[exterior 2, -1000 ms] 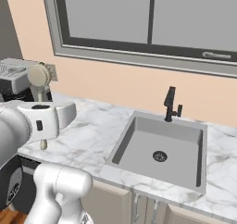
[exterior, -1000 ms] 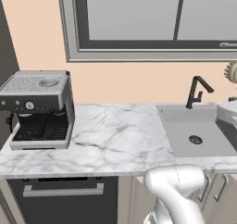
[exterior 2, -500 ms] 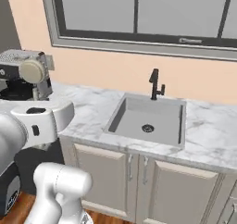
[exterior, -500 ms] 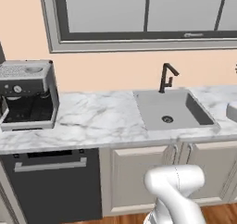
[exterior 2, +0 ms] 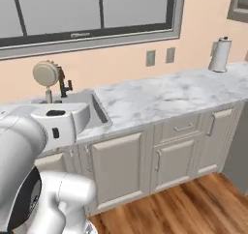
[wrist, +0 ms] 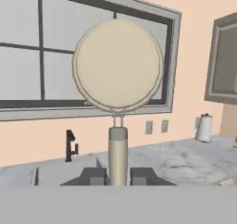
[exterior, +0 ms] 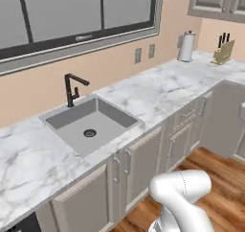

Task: Grab the spray bottle from the cabinet, then place it next to the cutting board for sanitizing. Then grab the dish brush from the countertop next to the sink and place it next to the cutting board.

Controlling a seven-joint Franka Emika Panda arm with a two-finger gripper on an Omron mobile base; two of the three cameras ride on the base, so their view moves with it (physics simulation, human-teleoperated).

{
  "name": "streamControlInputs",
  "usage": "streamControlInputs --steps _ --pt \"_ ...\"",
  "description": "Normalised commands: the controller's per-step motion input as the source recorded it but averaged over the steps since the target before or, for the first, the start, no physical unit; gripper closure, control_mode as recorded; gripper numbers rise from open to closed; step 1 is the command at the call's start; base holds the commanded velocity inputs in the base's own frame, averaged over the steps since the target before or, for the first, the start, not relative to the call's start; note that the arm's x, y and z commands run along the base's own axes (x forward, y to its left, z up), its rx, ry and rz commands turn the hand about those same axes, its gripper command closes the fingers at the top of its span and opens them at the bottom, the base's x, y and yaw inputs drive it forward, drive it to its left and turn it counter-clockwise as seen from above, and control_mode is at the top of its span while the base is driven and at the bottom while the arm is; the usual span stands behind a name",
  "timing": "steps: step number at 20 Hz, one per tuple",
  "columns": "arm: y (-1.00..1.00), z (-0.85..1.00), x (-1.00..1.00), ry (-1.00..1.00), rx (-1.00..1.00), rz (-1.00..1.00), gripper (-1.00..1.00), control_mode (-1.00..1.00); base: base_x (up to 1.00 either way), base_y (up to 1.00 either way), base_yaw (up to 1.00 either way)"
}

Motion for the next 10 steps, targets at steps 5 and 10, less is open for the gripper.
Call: streamControlInputs --steps 5,10 --pt "0.0 0.0 0.0 0.0 0.0 0.0 1.0 1.0 0.0 0.0 -1.0" --pt "0.0 0.0 0.0 0.0 0.0 0.0 1.0 1.0 0.17 0.07 -0.95"
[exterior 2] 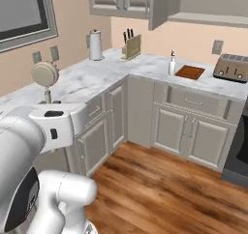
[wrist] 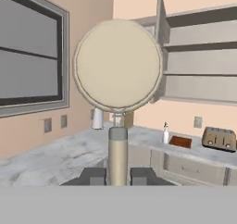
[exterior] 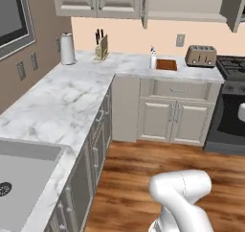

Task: Grab the spray bottle from the cabinet, then place it next to the cutting board for sanitizing. Then grab the dish brush from the countertop next to the sink and place it next to the cutting board.

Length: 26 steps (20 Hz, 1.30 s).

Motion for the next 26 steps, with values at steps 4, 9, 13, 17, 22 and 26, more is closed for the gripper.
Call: streamControlInputs --steps 4,9,13,17,22,26 --pt "0.0 0.0 0.0 0.0 0.0 0.0 1.0 1.0 1.0 0.47 -0.31" --pt "0.0 0.0 0.0 0.0 0.0 0.0 1.0 1.0 1.0 0.15 -0.03" --pt "0.0 0.0 0.0 0.0 0.0 0.0 1.0 1.0 1.0 -1.0 -0.02" --pt "0.0 0.0 0.0 0.0 0.0 0.0 1.0 1.0 1.0 -0.84 -0.11" --pt "0.0 0.0 0.0 0.0 0.0 0.0 1.0 1.0 1.0 -0.22 -0.35" --pt "0.0 0.0 0.0 0.0 0.0 0.0 1.0 1.0 1.0 -0.04 -0.39"
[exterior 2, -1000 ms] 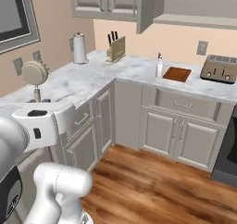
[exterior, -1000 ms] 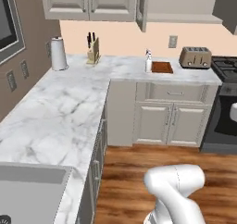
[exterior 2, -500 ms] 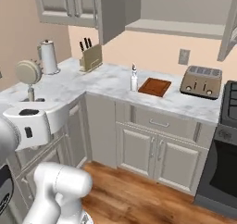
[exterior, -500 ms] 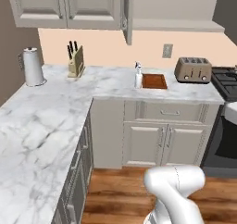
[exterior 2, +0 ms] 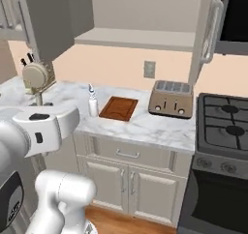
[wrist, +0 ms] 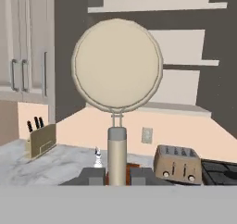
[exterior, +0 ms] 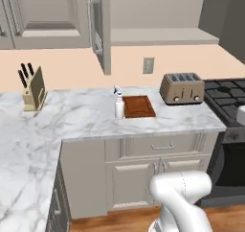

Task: Grab the spray bottle from the cabinet, then place it next to the cutting board for sanitizing. Then grab the dish brush from the countertop next to the sink and place it next to the cutting board.

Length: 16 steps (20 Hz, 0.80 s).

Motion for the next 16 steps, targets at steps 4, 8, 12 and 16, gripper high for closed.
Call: streamControlInputs --steps 4,8,12,16 --pt "0.0 0.0 0.0 0.0 0.0 0.0 1.0 1.0 1.0 0.48 -0.16" --pt "0.0 0.0 0.0 0.0 0.0 0.0 1.0 1.0 1.0 0.14 0.01" --pt "0.0 0.0 0.0 0.0 0.0 0.0 1.0 1.0 0.54 -0.68 -0.19" --pt "0.0 0.0 0.0 0.0 0.0 0.0 1.0 1.0 0.46 0.18 -0.24"
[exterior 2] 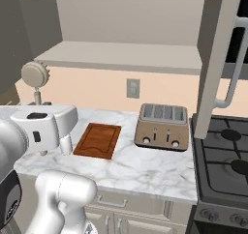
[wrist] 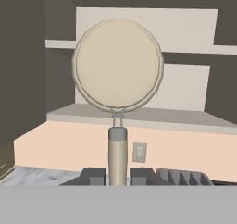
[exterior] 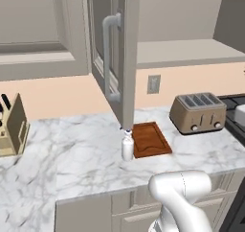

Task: Grab the spray bottle from the cabinet, then place it next to the cutting board for sanitizing. Then grab the dish brush from the countertop next to the sink and place it next to the cutting board.

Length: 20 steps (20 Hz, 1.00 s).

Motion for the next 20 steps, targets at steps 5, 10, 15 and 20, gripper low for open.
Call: streamControlInputs --steps 5,10,15,20 --pt "0.0 0.0 0.0 0.0 0.0 0.0 1.0 1.0 0.51 0.02 -0.01" --pt "0.0 -0.08 0.09 0.03 0.0 0.01 1.0 -1.0 0.34 -0.01 0.02" --pt "0.0 -0.93 0.91 0.71 -0.08 0.36 1.0 -1.0 0.0 0.0 0.0" --pt "0.0 -1.0 0.93 0.61 -0.25 0.53 1.0 -1.0 0.0 0.0 0.0"
